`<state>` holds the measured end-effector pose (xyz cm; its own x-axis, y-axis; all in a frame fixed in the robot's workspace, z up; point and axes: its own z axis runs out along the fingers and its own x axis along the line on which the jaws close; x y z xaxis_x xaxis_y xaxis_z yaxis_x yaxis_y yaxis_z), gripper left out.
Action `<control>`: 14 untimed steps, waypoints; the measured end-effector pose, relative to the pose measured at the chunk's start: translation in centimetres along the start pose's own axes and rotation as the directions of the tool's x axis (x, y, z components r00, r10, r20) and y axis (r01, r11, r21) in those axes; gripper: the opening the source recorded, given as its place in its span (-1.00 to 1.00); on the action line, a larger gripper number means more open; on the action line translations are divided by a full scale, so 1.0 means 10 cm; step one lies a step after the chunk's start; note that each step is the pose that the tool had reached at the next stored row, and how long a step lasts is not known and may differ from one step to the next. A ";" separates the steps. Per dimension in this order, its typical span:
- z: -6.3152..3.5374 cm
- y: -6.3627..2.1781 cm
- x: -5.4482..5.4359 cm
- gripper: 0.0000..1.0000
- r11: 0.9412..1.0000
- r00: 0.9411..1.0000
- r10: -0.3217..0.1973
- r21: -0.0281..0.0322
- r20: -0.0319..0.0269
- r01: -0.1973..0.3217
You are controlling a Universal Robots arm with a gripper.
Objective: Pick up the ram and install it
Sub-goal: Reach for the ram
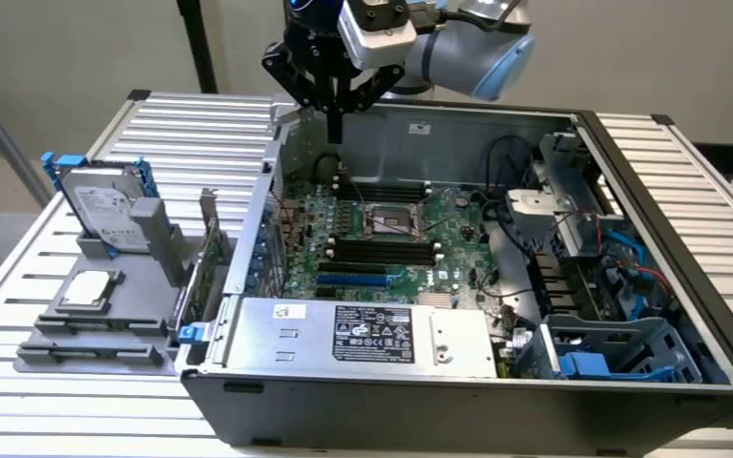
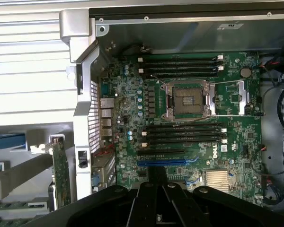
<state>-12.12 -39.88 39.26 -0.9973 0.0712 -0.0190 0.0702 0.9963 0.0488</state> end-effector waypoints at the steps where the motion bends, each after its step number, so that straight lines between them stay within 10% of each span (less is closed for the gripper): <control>1: 0.000 0.000 0.00 -0.79 1.000 1.000 0.000 0.000 0.000 0.000; 14: -0.013 -0.192 0.19 -0.79 1.000 1.000 0.000 0.000 0.000 0.000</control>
<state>-14.16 -41.66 39.26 -0.9973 0.0711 -0.0190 0.0702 0.9963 0.0487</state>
